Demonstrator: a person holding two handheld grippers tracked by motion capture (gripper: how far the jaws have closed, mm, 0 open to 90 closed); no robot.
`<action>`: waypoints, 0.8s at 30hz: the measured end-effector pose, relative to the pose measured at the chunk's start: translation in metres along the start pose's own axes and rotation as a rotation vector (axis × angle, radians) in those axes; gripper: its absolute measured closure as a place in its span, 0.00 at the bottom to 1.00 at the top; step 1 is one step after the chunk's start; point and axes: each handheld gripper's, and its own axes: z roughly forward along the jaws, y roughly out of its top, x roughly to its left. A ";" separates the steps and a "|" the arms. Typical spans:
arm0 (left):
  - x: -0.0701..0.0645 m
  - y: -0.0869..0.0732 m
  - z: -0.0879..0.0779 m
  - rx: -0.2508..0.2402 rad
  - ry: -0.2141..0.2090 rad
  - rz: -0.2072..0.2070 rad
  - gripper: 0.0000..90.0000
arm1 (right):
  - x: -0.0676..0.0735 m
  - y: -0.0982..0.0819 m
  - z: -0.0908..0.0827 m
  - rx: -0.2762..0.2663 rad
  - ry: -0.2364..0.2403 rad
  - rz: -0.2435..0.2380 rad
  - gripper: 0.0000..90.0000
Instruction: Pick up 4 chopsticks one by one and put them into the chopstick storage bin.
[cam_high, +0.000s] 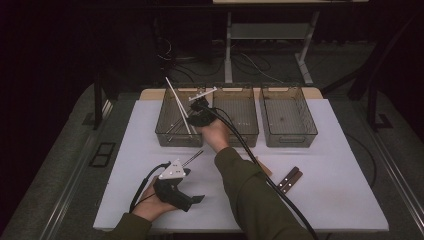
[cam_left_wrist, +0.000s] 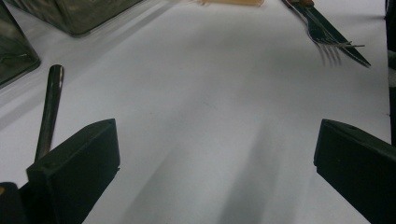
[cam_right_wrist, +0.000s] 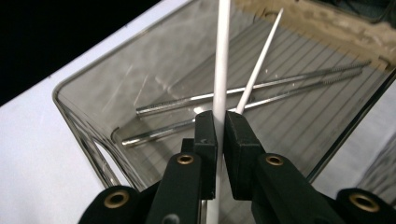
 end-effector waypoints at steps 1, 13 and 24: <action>0.000 0.000 0.000 -0.001 0.000 0.000 0.00 | 0.000 0.000 0.000 0.005 -0.006 -0.003 0.92; 0.000 0.000 0.000 0.002 0.000 -0.002 0.00 | -0.001 0.003 -0.012 0.011 -0.002 -0.043 0.76; 0.000 0.000 0.000 0.004 0.004 0.003 0.00 | -0.002 -0.003 -0.033 -0.004 0.072 -0.066 0.60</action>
